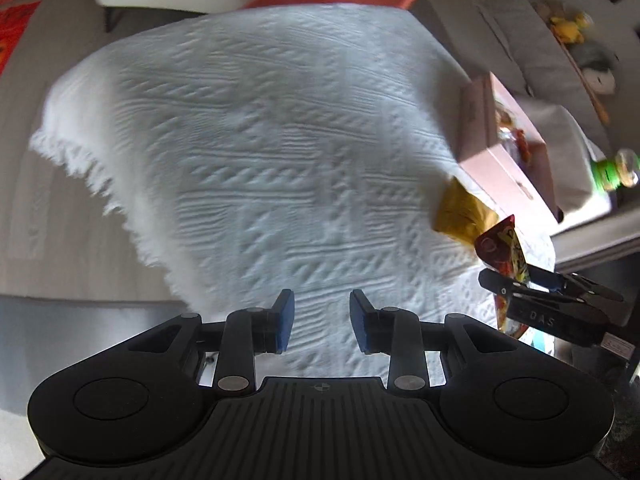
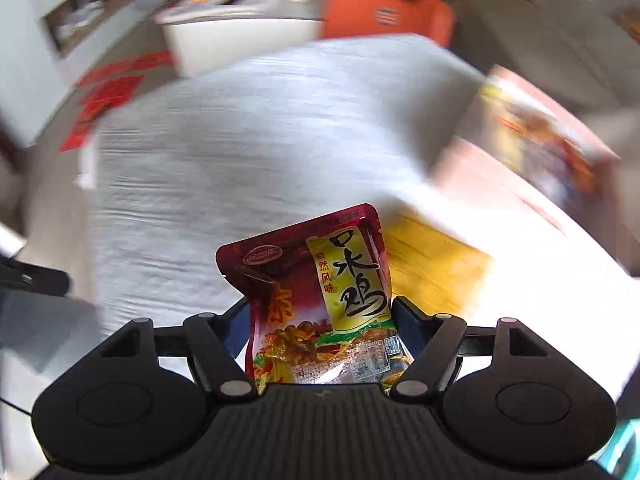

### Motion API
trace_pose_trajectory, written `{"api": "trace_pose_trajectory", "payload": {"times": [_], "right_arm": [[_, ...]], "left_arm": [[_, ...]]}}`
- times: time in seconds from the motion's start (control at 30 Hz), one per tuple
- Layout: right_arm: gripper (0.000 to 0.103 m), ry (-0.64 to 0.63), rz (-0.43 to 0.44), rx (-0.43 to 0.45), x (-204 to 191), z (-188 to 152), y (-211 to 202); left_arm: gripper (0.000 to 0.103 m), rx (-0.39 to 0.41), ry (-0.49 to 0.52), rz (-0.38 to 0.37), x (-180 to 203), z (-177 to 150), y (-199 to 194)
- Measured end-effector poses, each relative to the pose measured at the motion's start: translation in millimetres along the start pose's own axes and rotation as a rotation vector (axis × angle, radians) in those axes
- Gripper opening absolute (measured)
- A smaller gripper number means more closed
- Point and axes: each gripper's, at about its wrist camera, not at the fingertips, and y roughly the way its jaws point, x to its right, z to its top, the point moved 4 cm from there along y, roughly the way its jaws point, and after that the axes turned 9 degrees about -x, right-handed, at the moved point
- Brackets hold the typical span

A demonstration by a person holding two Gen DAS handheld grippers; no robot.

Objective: Organize snacks

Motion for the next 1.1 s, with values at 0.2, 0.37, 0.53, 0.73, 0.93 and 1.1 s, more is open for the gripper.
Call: {"api": "trace_pose_trajectory", "payload": {"times": [0.2, 0.37, 0.53, 0.73, 0.93, 1.1], "right_arm": [[0.073, 0.278, -0.214, -0.057, 113, -23, 27], [0.077, 0.275, -0.145, -0.041, 134, -21, 48], [0.078, 0.199, -0.027, -0.034, 131, -27, 55], [0.079, 0.073, 0.075, -0.015, 121, -45, 37], [0.079, -0.049, -0.007, 0.046, 100, -19, 40], [0.078, 0.124, 0.011, 0.046, 137, 6, 46]], "left_arm": [[0.034, -0.013, 0.186, -0.023, 92, 37, 39], [0.035, 0.07, 0.487, 0.121, 170, 64, 74], [0.035, 0.044, 0.693, 0.235, 216, 94, 124], [0.034, -0.041, 0.561, 0.242, 207, 113, 162], [0.034, -0.117, 0.388, 0.201, 157, 74, 130], [0.034, -0.019, 0.612, 0.281, 168, 31, 84]]}}
